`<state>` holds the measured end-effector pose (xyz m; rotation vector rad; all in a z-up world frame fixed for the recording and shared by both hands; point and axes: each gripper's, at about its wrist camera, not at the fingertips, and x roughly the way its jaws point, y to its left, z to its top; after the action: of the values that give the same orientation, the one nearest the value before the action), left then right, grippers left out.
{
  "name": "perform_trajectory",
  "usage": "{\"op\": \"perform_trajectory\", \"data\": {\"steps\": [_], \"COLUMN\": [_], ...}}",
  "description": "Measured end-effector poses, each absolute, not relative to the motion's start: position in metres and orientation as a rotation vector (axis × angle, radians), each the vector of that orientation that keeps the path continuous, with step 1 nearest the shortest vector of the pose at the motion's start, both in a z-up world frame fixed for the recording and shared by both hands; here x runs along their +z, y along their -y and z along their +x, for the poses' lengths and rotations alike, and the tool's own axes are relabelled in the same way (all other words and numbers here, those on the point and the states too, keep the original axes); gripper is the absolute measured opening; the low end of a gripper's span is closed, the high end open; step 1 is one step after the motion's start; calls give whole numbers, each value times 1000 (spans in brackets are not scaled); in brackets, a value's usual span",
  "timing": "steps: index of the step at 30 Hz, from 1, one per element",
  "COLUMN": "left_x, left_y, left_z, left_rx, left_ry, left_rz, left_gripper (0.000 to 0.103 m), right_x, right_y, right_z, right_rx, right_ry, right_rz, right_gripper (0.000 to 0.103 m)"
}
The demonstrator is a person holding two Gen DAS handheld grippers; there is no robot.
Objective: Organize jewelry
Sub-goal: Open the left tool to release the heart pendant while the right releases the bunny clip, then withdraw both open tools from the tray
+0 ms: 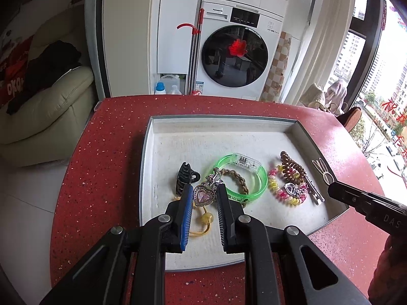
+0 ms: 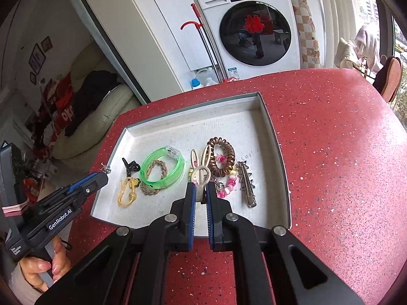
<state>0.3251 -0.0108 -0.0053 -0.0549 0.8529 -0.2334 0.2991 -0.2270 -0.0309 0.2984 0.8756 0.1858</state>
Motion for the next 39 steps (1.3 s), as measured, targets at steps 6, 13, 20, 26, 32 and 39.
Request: {"op": "perform_trajectory", "data": {"steps": [6, 13, 20, 26, 32, 39], "left_x": [-21, -33, -45, -51, -47, -37], "left_y": [20, 28, 35, 45, 44, 45], "left_z": [337, 346, 348, 346, 344, 336], "left_rx": [-216, -187, -166, -142, -146, -135], "left_ry": [-881, -901, -921, -909, -911, -872], "left_rz": [-19, 20, 64, 155, 137, 149], "left_gripper": [37, 37, 37, 37, 37, 37], "right_x": [-43, -50, -64, -65, -65, -58], "right_y": [222, 218, 216, 216, 214, 216], "right_z": [313, 323, 328, 328, 325, 320], "right_rx": [171, 145, 129, 122, 130, 130], "right_ry": [-898, -907, -927, -926, -934, -912], "right_rz": [290, 271, 249, 230, 233, 249], "right_gripper": [9, 9, 9, 9, 10, 38]}}
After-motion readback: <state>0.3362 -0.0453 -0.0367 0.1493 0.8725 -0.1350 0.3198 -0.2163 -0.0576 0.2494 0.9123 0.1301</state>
